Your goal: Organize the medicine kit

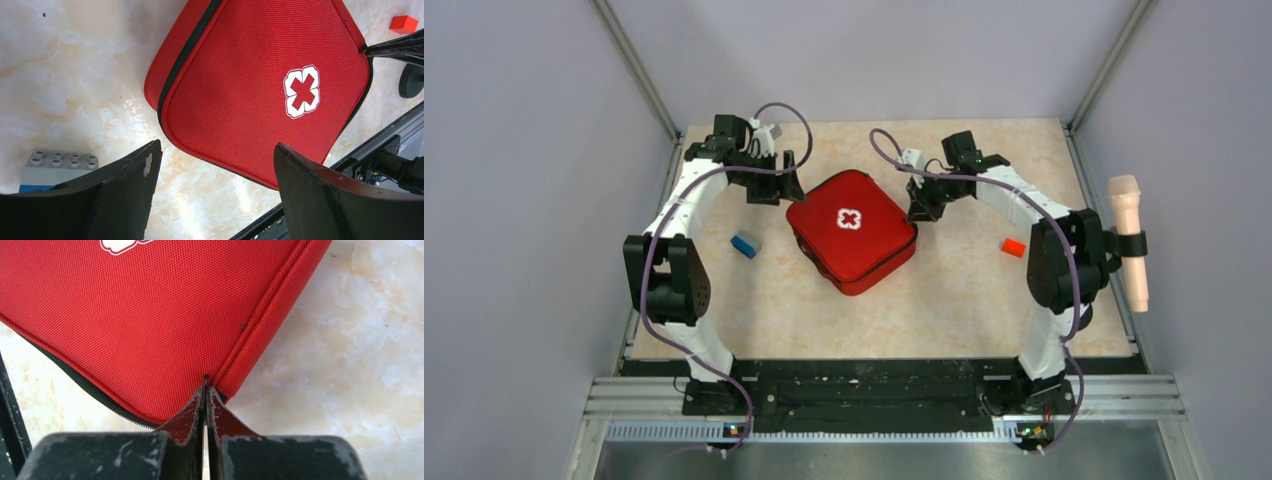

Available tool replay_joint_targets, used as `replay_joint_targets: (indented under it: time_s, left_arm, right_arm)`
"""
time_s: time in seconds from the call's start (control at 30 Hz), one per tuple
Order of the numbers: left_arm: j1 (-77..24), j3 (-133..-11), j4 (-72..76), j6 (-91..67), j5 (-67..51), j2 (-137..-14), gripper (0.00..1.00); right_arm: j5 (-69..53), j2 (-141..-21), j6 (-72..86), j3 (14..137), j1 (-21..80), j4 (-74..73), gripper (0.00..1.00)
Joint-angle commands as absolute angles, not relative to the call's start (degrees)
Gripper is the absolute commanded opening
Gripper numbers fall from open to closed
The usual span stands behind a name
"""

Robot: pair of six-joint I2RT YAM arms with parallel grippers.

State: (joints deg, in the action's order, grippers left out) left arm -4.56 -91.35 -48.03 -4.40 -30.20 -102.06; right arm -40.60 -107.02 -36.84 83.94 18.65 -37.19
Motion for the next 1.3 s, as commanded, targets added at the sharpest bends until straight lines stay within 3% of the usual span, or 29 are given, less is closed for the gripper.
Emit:
replay_joint_targets:
  time_s: [0.0, 0.27, 0.6, 0.97, 1.13, 1.27]
  left_arm:
    - [-4.71, -90.95, -46.66, -4.06, -30.63, -100.27, 0.86]
    - [-4.70, -90.24, -46.43, -3.92, -30.98, -100.31, 0.86]
    - [-4.74, -90.27, -46.68, -3.90, -31.29, -100.52, 0.85]
    - [-4.75, -89.12, -46.76, -3.11, -30.57, -99.23, 0.85]
    - [-4.75, -89.32, -46.60, -3.05, -30.53, -99.32, 0.85]
    - [-5.21, -89.29, -46.41, -2.99, -29.83, -99.49, 0.85]
  right_arm:
    - [-42.07, -106.89, -34.62, 85.98, 18.00, -36.08, 0.00]
    - [-46.27, -103.59, -34.62, 82.07, 14.43, -36.08, 0.00]
    - [-61.81, -101.57, -27.47, 73.33, 9.50, -27.81, 0.00]
    - [-58.59, -98.24, -36.35, 68.15, 5.54, -35.74, 0.00]
    - [-55.62, -95.47, -42.73, 70.14, 6.20, -38.76, 0.16]
    - [-46.61, -90.80, -38.44, 68.97, 11.15, -27.43, 0.38]
